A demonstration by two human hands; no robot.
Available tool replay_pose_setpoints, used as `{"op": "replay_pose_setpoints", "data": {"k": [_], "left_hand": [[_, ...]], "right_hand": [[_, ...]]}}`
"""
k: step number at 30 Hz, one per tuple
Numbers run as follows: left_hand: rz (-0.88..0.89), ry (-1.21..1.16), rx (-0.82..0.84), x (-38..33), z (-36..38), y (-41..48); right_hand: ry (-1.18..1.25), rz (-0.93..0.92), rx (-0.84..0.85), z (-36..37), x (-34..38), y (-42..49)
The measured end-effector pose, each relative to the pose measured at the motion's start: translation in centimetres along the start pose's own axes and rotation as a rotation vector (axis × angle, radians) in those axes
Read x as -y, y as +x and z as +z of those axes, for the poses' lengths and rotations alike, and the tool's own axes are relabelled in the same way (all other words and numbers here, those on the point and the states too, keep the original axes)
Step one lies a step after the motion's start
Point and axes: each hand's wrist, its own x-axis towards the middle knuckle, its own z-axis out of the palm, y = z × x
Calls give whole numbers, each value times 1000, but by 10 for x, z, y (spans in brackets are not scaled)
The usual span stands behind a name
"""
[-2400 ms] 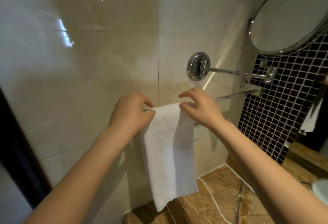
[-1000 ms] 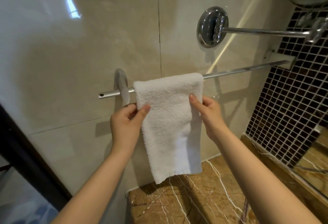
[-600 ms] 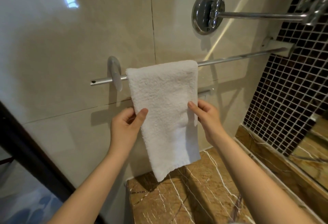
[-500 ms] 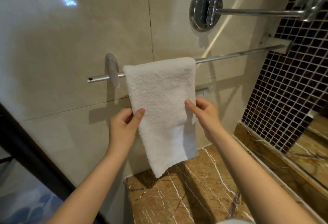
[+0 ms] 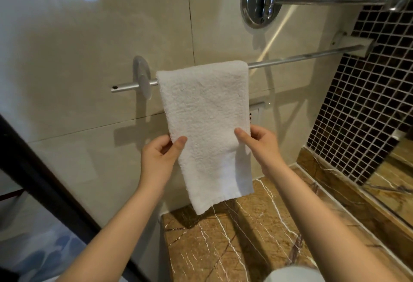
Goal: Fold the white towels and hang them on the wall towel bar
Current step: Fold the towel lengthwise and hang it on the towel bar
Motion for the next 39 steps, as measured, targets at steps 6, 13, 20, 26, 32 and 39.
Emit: {"op": "replay_pose_setpoints", "data": {"k": [6,13,20,26,32,39], "left_hand": [[-60,29,62,12,-4,-9],[-53,74,1,18,0,-5],[-69,-8,27,26,-2,-14],[-202,40,98,47,-4,-35],[-216,72,67,56,-4,-35],[-189,45,24,61,0,-39]], "right_hand": [[-34,75,22,-6,-12,-12],[-29,79,-41,-1,-13,-11],[-14,44,0,0,-18,-17],[-65,91,58,0,-35,-29],[-102,135,28,0,-46,-32],[-65,110,45,-2,-54,-35]]}}
